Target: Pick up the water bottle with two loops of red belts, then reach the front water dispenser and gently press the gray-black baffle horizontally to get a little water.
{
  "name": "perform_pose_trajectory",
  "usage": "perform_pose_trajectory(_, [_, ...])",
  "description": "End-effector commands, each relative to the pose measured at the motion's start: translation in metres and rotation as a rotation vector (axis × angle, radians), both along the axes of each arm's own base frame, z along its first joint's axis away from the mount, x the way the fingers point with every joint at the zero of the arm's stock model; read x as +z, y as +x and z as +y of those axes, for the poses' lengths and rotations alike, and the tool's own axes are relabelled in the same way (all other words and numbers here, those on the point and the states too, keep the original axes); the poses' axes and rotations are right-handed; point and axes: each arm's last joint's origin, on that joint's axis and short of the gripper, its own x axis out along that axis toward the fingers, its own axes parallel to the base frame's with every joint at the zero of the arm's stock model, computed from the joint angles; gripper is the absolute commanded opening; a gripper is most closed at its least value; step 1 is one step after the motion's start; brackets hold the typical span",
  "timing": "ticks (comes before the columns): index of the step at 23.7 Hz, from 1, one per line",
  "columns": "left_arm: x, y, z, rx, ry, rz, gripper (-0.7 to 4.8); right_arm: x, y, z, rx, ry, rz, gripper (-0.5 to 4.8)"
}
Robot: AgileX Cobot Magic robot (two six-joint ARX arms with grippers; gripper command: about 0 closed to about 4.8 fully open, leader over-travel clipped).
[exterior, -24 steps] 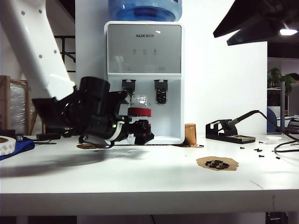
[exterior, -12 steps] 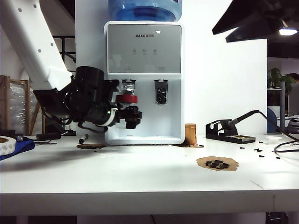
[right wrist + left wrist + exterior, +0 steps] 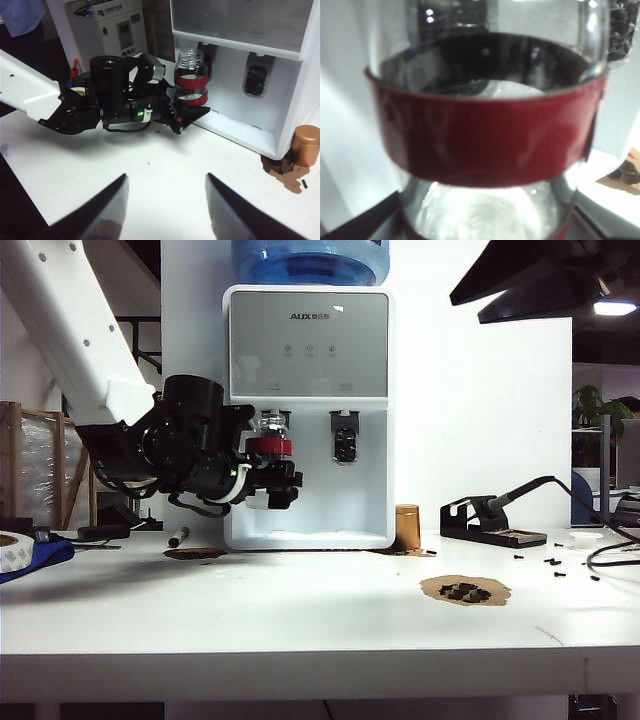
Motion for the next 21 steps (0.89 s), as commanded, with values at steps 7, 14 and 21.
perform_pose_trajectory(7, [0.006, 0.002, -0.001, 0.001, -0.018, -0.036, -0.04, 0.005, 0.0, 0.001, 0.024, 0.015, -0.02, 2.52])
perform_pose_trajectory(14, [0.003, 0.02, -0.006, 0.026, -0.025, -0.029, -0.04, 0.005, 0.0, 0.001, 0.025, 0.016, -0.021, 2.52])
perform_pose_trajectory(21, [0.008, 0.027, 0.0, 0.047, -0.031, -0.038, -0.04, 0.005, -0.001, 0.001, 0.025, 0.016, -0.022, 2.52])
